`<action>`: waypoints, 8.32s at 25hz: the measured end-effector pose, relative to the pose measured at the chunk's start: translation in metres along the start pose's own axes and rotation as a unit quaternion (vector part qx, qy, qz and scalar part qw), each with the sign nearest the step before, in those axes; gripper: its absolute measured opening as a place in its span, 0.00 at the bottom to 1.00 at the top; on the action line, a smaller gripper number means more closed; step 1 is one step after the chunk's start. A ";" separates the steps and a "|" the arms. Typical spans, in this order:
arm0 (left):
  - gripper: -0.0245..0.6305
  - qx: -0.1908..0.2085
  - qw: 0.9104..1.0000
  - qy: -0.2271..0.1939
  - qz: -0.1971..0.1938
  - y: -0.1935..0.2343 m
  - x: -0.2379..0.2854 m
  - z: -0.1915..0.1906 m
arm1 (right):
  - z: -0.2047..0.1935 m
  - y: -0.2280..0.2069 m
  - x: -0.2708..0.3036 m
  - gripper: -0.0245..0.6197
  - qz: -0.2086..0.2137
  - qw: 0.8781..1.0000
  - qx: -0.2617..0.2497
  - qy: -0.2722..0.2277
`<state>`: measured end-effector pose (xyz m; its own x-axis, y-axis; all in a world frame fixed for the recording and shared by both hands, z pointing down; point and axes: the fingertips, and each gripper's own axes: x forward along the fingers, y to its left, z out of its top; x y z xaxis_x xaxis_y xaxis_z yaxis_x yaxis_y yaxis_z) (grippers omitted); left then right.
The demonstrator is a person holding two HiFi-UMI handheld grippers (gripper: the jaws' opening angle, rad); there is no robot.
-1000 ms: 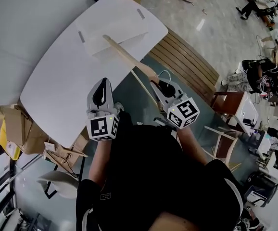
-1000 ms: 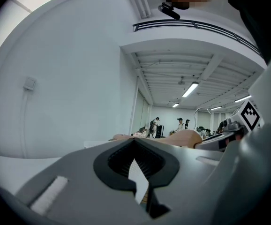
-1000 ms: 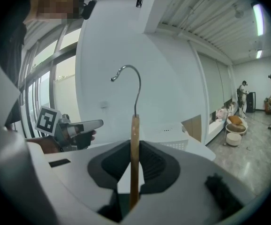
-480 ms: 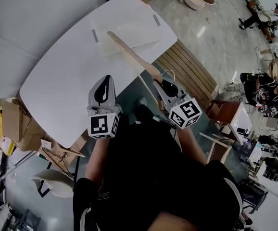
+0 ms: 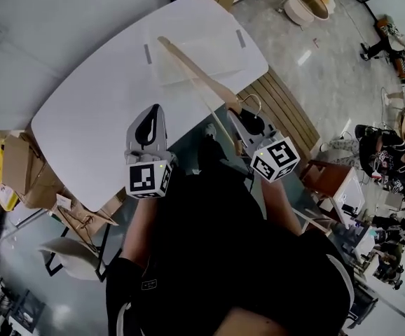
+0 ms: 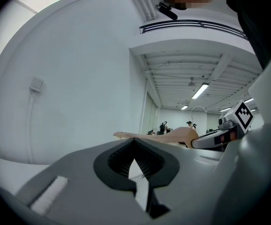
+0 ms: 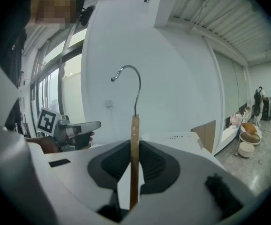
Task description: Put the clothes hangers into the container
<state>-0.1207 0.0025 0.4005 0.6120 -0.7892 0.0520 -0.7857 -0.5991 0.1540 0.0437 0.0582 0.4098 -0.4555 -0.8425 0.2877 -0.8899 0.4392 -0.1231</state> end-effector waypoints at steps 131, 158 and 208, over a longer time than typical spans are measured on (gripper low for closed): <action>0.05 -0.050 0.986 0.051 0.152 0.098 0.174 -0.034 | -0.063 -0.139 0.282 0.13 0.177 0.938 -0.111 0.277; 0.05 -0.048 0.986 0.059 0.147 0.092 0.176 -0.038 | -0.060 -0.169 0.297 0.15 0.144 0.947 -0.091 0.271; 0.05 -0.045 0.985 0.073 0.153 0.070 0.166 -0.043 | -0.086 -0.218 0.310 0.33 0.115 0.933 -0.097 0.326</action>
<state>-0.0699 -0.1646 0.4625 0.3600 -0.8990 0.2496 -0.9280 -0.3174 0.1952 0.0980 -0.2717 0.6072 -0.4682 -0.3777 0.7988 -0.7205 0.6866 -0.0977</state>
